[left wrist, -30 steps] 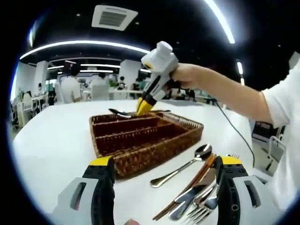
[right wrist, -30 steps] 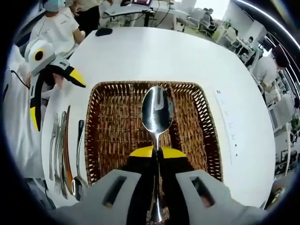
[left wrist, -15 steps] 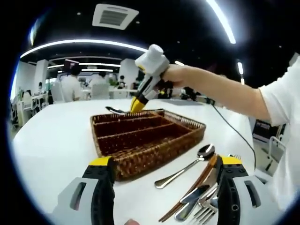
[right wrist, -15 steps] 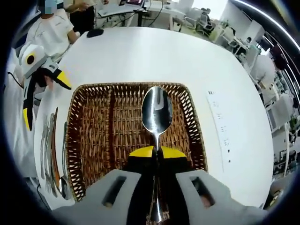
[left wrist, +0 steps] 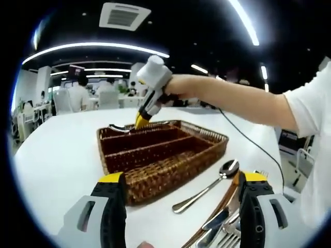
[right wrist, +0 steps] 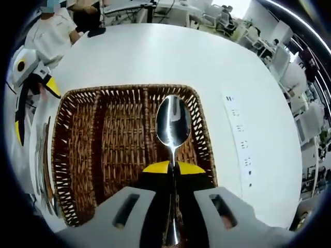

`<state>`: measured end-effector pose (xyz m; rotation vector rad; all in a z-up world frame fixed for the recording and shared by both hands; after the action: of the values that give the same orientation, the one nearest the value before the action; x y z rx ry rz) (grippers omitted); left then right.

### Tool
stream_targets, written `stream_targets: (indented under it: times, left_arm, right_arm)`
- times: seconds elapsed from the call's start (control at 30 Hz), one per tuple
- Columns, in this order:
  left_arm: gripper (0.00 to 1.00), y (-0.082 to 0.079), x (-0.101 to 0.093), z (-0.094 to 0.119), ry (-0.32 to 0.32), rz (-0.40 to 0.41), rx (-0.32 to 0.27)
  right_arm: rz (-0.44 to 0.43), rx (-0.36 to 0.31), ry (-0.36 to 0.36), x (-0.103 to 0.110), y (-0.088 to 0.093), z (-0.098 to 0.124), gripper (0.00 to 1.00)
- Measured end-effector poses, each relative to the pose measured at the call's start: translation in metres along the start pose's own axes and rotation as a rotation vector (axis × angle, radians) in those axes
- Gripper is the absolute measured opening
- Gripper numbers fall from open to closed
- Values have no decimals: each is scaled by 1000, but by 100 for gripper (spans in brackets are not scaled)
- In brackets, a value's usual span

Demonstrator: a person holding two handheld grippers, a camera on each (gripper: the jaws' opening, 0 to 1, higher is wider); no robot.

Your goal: Arrange the knives, forks, and spoons in their matching storage slots by inserting each utensil handle-first until every utensil is classified and aligned in the correct compartment

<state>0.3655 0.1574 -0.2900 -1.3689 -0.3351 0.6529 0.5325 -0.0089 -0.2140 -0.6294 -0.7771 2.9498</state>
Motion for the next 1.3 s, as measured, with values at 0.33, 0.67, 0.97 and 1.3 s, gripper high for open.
stream_targets:
  times: [0.33,0.67,0.97,1.3]
  left_arm:
    - [90,-5,6,-1,4,2,-6]
    - [90,-6,14,-10,10,17,-1]
    - [90,-6,31,-20,22,37,3]
    - [90,-9,44,-20,23,43,13]
  right_arm:
    - [-7,6,3,-13,-1,-4,2]
    - [-29,16,5,-38,5,-21,3]
    - [-53,35,17,-79,8,-49,3]
    - [-51,41,38,-115,4,-84,4]
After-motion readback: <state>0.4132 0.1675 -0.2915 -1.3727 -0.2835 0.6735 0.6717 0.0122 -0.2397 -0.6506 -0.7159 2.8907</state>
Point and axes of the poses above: the point that each gripper's makers call its tool centre point, and the gripper's own axes: z roughly backward along the fingers, x roughly to its left, y roughly out of its underside, the point moved 10 cm from there along z, roughly backward along the fingers, and after that the axes turned 12 degrees about y, right-handed, at the moved point
